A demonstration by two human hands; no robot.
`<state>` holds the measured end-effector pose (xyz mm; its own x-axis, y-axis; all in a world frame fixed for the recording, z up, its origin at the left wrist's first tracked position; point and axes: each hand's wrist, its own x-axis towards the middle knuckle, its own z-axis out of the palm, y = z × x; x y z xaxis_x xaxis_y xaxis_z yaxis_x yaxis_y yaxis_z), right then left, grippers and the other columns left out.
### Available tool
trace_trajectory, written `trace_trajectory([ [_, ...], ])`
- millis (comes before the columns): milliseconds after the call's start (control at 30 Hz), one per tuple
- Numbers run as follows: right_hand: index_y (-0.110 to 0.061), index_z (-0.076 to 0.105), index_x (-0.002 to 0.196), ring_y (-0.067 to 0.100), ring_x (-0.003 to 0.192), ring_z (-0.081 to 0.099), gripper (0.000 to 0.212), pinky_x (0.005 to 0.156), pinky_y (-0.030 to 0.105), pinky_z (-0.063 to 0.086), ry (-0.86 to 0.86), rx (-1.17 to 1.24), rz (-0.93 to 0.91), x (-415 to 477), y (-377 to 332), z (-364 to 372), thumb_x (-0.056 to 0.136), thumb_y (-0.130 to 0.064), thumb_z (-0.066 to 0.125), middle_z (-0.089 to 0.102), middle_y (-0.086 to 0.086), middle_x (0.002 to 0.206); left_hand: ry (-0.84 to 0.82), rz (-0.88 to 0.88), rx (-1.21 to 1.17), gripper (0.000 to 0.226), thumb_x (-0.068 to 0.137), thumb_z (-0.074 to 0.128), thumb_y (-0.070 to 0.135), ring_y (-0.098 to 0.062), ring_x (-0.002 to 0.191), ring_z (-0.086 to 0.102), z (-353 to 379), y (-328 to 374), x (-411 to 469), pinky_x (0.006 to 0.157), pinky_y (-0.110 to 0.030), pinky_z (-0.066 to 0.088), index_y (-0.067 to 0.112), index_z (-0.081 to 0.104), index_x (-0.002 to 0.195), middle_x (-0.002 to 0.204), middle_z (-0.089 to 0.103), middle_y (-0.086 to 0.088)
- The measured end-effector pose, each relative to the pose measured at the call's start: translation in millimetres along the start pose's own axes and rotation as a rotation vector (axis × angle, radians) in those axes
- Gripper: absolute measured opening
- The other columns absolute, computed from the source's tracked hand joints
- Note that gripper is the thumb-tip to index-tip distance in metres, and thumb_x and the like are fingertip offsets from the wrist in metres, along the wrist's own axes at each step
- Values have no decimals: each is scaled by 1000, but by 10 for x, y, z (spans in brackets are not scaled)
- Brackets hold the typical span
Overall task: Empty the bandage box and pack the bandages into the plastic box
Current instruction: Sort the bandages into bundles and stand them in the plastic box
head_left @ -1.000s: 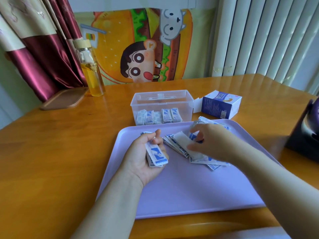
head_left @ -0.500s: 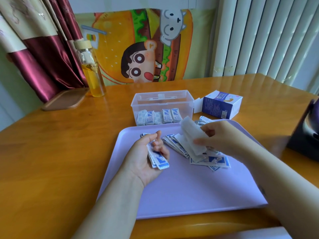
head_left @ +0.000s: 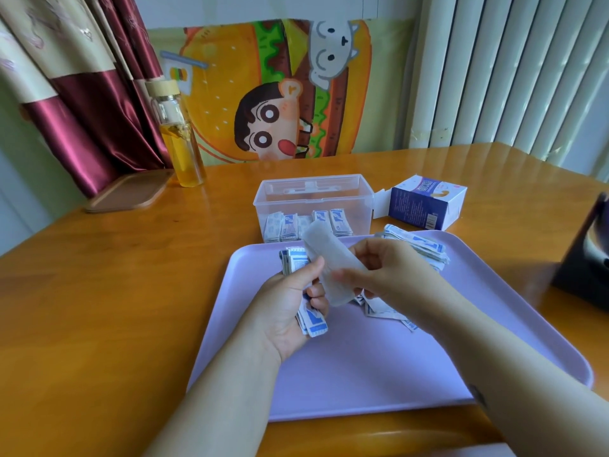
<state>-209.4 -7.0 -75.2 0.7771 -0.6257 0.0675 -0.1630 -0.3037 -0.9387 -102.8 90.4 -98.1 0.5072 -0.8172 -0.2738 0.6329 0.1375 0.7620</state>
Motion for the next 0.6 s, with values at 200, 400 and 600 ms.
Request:
trace_trajectory([
  [200,-5,64,74,12,60,57,23,57,20,45,70,115,51,-1,49,33,85,-24,67,67,7,68,32,31,-97,6,89,59,13,-3,40,35,11,18,10,37,-11,32,15,57,93,62,40,3],
  [400,13,63,81,26,65,54,28,70,40,48,43,263,75,26,78,102,87,-15,64,65,7,57,61,13,-172,3,86,62,15,-2,44,41,19,29,-3,39,-10,33,15,62,89,62,47,3],
  [600,-8,67,73,20,65,53,11,69,35,47,148,213,-38,23,76,89,83,-13,67,62,17,65,155,7,-235,26,87,60,39,-3,47,40,24,61,13,39,-11,37,14,60,96,79,56,1],
])
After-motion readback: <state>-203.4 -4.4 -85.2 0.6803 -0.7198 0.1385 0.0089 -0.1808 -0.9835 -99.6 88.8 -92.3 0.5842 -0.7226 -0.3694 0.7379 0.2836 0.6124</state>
